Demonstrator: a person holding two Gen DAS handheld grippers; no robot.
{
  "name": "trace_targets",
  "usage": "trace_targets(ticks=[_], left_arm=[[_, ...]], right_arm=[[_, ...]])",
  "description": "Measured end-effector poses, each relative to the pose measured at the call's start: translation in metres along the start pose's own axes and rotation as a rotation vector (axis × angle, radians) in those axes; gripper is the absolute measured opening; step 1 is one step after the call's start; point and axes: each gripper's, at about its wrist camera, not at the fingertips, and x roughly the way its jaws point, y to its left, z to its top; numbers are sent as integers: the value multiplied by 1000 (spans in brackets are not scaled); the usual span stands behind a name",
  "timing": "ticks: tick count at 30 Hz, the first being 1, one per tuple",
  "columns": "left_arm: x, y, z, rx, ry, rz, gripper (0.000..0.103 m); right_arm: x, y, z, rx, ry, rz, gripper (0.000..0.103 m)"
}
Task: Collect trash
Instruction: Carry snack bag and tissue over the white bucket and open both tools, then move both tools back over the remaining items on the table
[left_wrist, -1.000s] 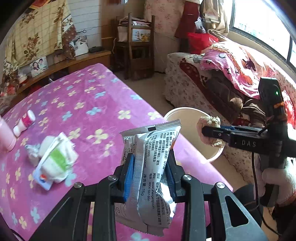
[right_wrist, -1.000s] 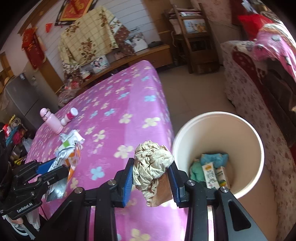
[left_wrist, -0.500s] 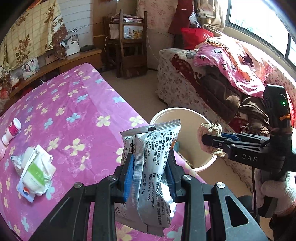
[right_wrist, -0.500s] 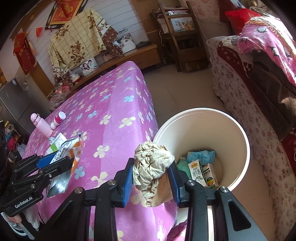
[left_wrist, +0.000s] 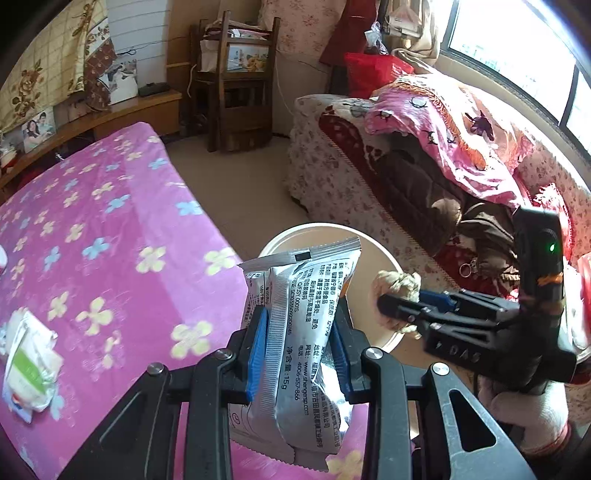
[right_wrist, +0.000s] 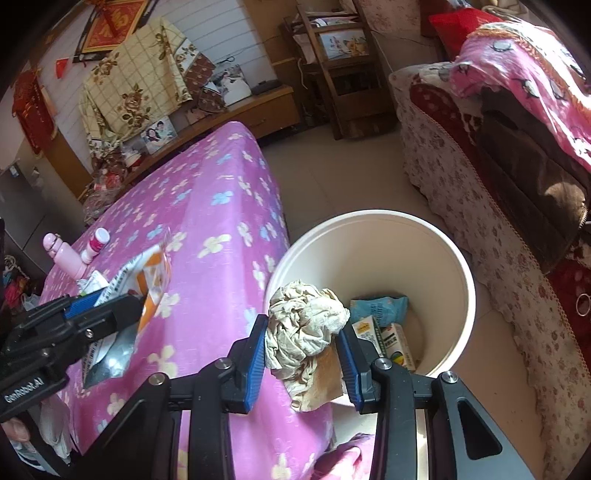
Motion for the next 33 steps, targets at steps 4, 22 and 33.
trace_targets(ticks=[4, 22, 33], left_arm=[[13, -7, 10, -19, 8, -30, 34], [30, -3, 12, -73, 14, -58, 59], [16, 13, 2, -83, -5, -14, 59]], right_arm=[[4, -11, 4, 14, -1, -23, 40], [18, -32, 9, 54, -5, -63, 66], [16, -11, 3, 23, 1, -57, 66]])
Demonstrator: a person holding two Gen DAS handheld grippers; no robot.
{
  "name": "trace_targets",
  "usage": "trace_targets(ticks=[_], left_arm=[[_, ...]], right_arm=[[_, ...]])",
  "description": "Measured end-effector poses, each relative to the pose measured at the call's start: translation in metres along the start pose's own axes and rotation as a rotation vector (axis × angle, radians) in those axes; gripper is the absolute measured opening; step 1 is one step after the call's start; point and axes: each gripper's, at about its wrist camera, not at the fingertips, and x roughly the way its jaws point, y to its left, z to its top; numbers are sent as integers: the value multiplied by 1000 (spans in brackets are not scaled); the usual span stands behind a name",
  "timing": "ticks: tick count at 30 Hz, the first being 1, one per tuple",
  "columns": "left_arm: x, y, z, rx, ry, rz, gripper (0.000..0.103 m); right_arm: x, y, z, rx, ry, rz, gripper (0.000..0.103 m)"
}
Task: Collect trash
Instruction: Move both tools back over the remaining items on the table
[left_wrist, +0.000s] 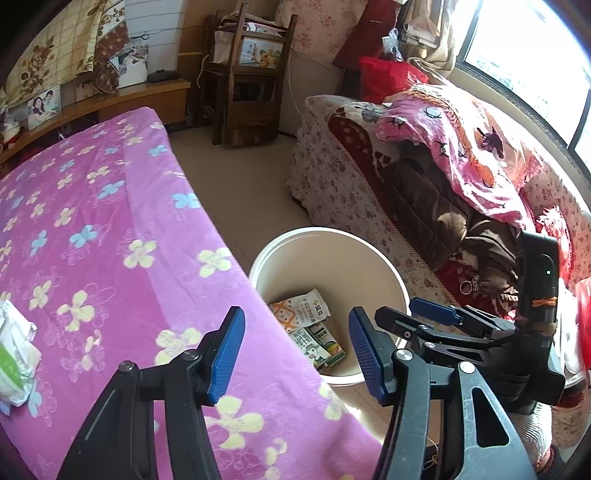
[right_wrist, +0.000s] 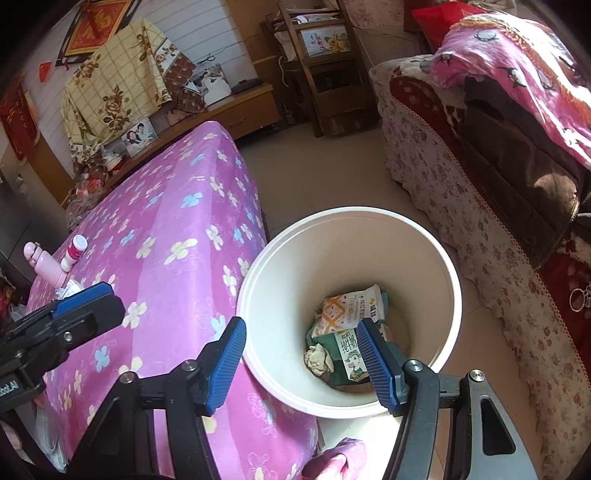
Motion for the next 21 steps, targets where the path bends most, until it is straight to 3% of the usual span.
trace_targets(ticks=[21], left_arm=[[-47, 43, -22, -20, -68, 91, 61]], right_arm=[[-17, 62, -6, -80, -20, 24, 67]])
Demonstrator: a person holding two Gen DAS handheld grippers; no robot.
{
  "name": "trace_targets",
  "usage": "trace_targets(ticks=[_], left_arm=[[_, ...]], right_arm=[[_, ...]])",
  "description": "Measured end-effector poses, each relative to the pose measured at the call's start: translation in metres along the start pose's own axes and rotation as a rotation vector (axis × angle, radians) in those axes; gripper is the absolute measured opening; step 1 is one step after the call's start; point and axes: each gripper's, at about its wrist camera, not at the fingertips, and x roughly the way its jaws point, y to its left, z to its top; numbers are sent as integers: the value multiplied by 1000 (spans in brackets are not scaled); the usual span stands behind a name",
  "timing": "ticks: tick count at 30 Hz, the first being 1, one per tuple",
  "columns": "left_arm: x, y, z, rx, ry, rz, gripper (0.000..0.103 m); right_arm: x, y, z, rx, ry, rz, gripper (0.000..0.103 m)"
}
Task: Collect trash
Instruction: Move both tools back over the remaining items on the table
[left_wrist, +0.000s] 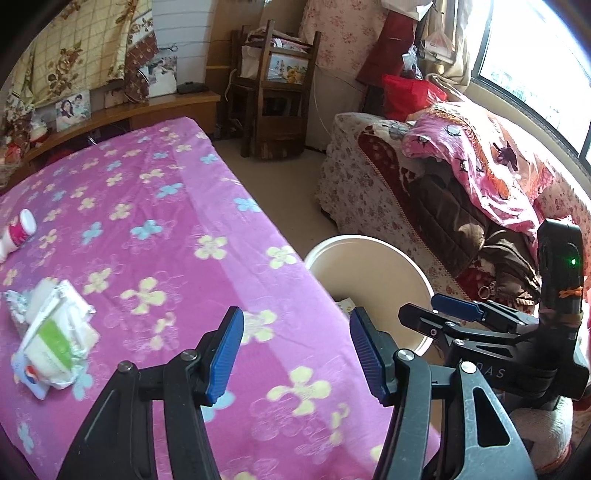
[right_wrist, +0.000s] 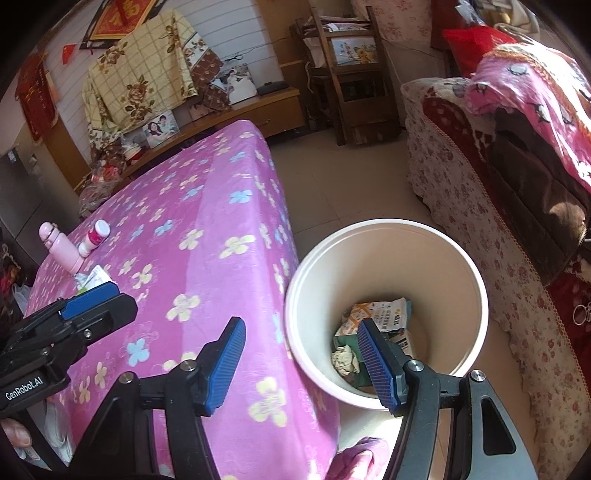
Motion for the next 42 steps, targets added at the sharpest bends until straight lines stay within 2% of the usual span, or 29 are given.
trace_targets(ticks=[12, 26, 42], left_arm=[[-41, 49, -20, -26, -53, 96, 62], [-79, 114, -43, -113, -79, 182, 62], [-103, 187, -71, -198, -51, 264, 63]], right_arm=[[4, 59, -7, -60, 4, 54, 67], [20, 133, -17, -150, 40, 118, 67], [37, 188, -28, -228, 96, 176, 67]])
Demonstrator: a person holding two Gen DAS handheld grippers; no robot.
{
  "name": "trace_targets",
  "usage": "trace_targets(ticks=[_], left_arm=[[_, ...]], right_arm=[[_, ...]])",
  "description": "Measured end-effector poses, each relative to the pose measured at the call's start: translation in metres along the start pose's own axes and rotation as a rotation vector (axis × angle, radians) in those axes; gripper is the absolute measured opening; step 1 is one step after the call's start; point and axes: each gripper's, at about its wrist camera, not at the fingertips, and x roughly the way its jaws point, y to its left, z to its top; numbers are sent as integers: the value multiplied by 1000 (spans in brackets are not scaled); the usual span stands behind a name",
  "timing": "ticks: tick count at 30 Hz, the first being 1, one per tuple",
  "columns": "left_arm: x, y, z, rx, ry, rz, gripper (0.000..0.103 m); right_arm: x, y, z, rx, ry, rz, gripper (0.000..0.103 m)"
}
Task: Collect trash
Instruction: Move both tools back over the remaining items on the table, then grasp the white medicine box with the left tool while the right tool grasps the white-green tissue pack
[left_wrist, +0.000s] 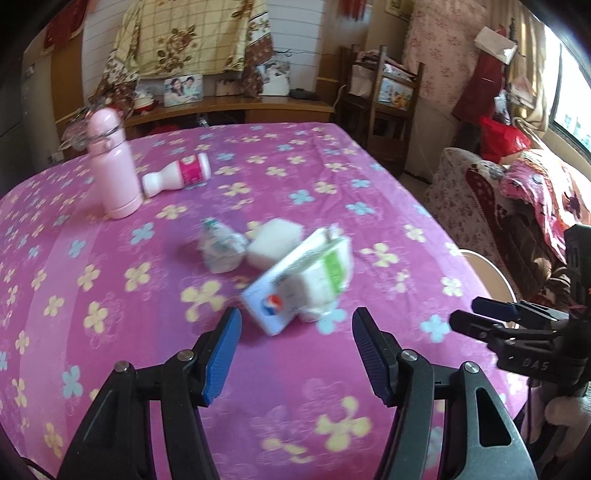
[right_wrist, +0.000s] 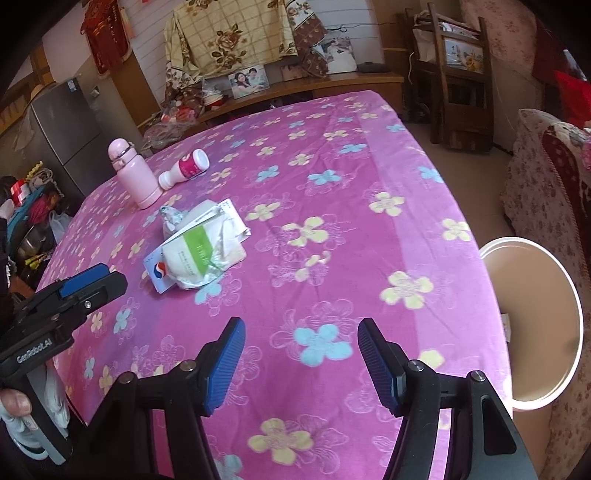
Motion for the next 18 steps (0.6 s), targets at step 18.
trace_targets(ticks=[18], left_arm=[[72, 38, 19, -6, 140, -46, 63]], right_arm=[[17, 13, 8, -10, 30, 33, 67]])
